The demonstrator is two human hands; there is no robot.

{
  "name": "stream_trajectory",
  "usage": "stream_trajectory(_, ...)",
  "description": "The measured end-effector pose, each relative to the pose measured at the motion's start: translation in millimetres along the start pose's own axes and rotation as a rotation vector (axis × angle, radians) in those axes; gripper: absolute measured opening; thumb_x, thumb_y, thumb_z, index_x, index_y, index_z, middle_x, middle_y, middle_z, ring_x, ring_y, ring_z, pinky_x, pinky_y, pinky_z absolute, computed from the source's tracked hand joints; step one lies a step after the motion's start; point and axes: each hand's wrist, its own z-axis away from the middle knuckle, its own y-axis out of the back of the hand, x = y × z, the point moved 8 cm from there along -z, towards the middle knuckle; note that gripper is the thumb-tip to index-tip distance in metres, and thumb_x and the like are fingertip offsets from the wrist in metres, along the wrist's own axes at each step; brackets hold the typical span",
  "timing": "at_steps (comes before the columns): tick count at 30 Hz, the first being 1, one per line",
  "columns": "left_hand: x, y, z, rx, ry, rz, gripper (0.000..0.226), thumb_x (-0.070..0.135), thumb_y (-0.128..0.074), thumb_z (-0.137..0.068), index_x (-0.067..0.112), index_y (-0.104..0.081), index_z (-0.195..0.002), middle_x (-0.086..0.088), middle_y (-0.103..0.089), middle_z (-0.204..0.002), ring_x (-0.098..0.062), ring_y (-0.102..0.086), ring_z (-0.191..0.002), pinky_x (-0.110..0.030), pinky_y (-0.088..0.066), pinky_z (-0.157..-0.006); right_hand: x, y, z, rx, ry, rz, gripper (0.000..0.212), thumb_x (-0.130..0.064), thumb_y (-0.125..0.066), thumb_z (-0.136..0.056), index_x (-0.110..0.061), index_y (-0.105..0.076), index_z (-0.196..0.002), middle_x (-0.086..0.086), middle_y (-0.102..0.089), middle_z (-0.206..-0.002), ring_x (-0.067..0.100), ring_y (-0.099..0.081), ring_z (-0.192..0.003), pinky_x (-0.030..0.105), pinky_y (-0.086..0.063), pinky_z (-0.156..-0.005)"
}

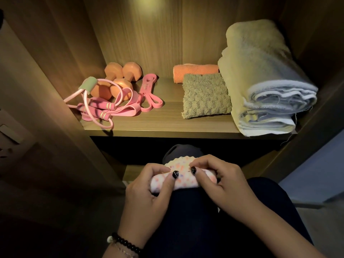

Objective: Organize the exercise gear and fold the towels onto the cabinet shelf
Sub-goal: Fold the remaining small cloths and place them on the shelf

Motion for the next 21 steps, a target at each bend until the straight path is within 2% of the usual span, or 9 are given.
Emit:
stream_trajectory(2,0,-1,-3,0.021,0.014,-0.049,0.017,0.048,-0.058,-0.082,0.032,-0.06,-0.085,0.02,-0.064,-0.089,-0.001,-0.062,-0.084,-0.014,-0.047,-0.064,-8,2,0,0.083,0.096,0.148,0.012,-0.022,-0.061,-0.085,-0.016,-0.069,-0.092,-0.013,-0.066,-0.089,0.007,-0.062,-0.084,0.038,-0.051,-0.075)
stream_trajectory(4,-2,-2,-5,0.045,0.048,-0.092,0.014,0.044,-0.061,-0.084,0.03,-0.058,-0.082,0.016,-0.063,-0.083,-0.003,-0.061,-0.08,-0.023,-0.05,-0.063,-17,2,2,0.142,0.231,0.301,0.009,-0.015,-0.063,-0.086,-0.012,-0.068,-0.091,-0.005,-0.063,-0.091,0.013,-0.059,-0.086,0.039,-0.048,-0.074)
stream_trajectory(7,-3,-2,-6,0.074,0.056,-0.163,0.011,0.039,-0.058,-0.082,0.029,-0.057,-0.08,0.013,-0.059,-0.081,-0.002,-0.056,-0.078,-0.023,-0.045,-0.062,-22,-2,10,0.085,0.392,0.33,0.008,-0.016,-0.064,-0.086,-0.014,-0.068,-0.093,-0.005,-0.061,-0.099,0.014,-0.057,-0.094,0.035,-0.042,-0.078)
stream_trajectory(9,0,-1,-7,0.094,0.012,-0.211,0.006,0.031,-0.06,-0.086,0.026,-0.06,-0.083,0.013,-0.056,-0.086,-0.004,-0.053,-0.085,-0.024,-0.043,-0.068,-20,-7,14,0.018,0.409,0.313,0.014,-0.022,-0.066,-0.086,-0.016,-0.068,-0.099,-0.007,-0.06,-0.106,0.013,-0.056,-0.1,0.034,-0.041,-0.082)
stream_trajectory(11,1,3,-8,0.127,-0.024,-0.212,0.002,0.025,-0.063,-0.089,0.024,-0.064,-0.087,0.01,-0.054,-0.095,-0.008,-0.052,-0.093,-0.031,-0.047,-0.077,-14,-8,15,0.004,0.368,0.295,0.016,-0.024,-0.065,-0.088,-0.017,-0.067,-0.103,-0.008,-0.059,-0.108,0.011,-0.056,-0.102,0.033,-0.042,-0.083)
stream_trajectory(13,6,6,-8,0.134,-0.105,-0.224,0.011,0.031,-0.059,-0.087,0.023,-0.066,-0.089,0.01,-0.053,-0.099,-0.008,-0.052,-0.098,-0.037,-0.048,-0.082,-10,-6,11,0.023,0.302,0.247,0.015,-0.023,-0.06,-0.09,-0.019,-0.067,-0.103,-0.01,-0.06,-0.105,0.01,-0.056,-0.099,0.034,-0.044,-0.082)
stream_trajectory(15,12,2,-6,0.064,-0.21,-0.238,0.019,0.036,-0.058,-0.086,0.022,-0.069,-0.094,0.01,-0.056,-0.102,-0.009,-0.053,-0.101,-0.04,-0.047,-0.084,-7,-4,4,0.042,0.22,0.176,0.014,-0.024,-0.059,-0.091,-0.019,-0.068,-0.101,-0.013,-0.062,-0.1,0.009,-0.056,-0.096,0.033,-0.046,-0.081)
stream_trajectory(18,11,-6,-6,-0.063,-0.243,-0.269,0.025,0.039,-0.058,-0.086,0.025,-0.068,-0.104,0.015,-0.059,-0.105,-0.006,-0.055,-0.103,-0.032,-0.042,-0.09,3,-1,-7,0.084,0.04,0.07,0.009,-0.021,-0.064,-0.088,-0.02,-0.071,-0.094,-0.017,-0.064,-0.092,0.006,-0.057,-0.093,0.022,-0.044,-0.08)
stream_trajectory(21,5,-11,-14,-0.121,-0.155,-0.269,0.025,0.039,-0.046,-0.092,0.03,-0.066,-0.105,0.018,-0.057,-0.103,-0.002,-0.052,-0.101,-0.02,-0.036,-0.088,17,-2,-18,0.129,-0.171,-0.051,0.007,-0.021,-0.071,-0.082,-0.026,-0.072,-0.086,-0.015,-0.067,-0.087,0.0,-0.06,-0.089,0.017,-0.044,-0.076)
